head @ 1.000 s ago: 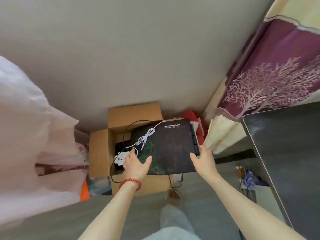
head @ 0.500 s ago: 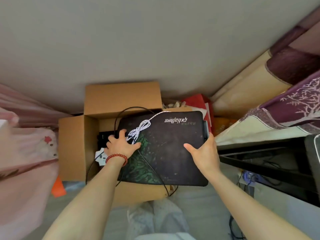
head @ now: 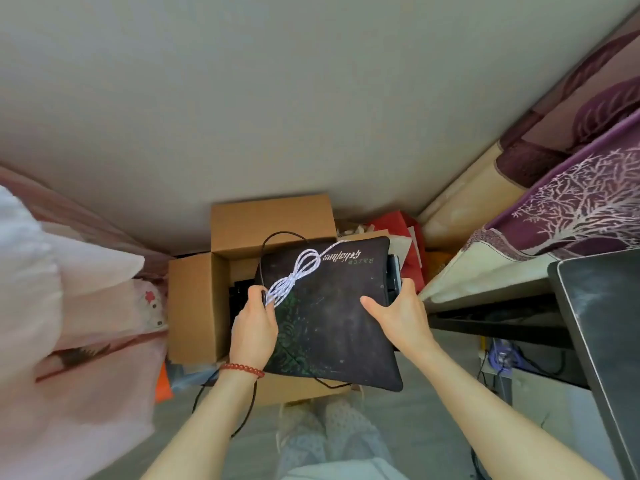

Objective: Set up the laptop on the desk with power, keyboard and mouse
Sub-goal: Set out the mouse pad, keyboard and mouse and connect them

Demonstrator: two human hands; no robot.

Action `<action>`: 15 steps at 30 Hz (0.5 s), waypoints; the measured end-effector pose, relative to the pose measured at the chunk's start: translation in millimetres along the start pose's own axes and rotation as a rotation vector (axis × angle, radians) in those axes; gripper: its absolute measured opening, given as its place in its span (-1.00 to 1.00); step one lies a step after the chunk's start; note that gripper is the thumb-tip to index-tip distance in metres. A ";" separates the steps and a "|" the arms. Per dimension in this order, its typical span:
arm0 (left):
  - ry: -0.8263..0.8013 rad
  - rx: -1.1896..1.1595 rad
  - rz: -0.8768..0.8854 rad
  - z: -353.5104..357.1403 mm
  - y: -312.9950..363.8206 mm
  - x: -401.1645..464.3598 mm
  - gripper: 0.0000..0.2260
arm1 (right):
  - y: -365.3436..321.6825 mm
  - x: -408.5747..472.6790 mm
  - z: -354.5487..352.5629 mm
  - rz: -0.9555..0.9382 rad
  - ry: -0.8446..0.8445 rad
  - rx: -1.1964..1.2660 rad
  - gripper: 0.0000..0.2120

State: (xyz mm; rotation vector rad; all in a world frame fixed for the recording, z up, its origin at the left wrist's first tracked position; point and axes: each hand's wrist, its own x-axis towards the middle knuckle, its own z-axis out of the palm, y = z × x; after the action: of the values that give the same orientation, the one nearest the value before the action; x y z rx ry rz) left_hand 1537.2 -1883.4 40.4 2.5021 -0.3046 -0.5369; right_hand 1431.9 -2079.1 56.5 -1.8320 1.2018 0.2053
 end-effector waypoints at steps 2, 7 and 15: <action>0.013 -0.036 0.000 -20.0 3.4 -14.9 -0.86 | -13.1 -19.7 2.9 -0.036 0.000 -0.013 -0.56; 0.095 -0.194 0.029 -71.0 22.3 -43.6 -0.92 | -54.7 -72.7 11.0 -0.258 0.021 -0.098 -0.57; 0.087 -0.403 0.299 -151.6 74.2 -108.8 -0.89 | -69.6 -184.2 -65.6 -0.330 0.223 -0.022 -0.61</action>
State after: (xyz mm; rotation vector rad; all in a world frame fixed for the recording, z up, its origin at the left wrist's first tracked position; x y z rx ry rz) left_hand 1498.6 -1837.2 232.0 2.0373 -0.4758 -0.3277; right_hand 1372.2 -2001.3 239.5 -2.0819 1.0263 -0.1767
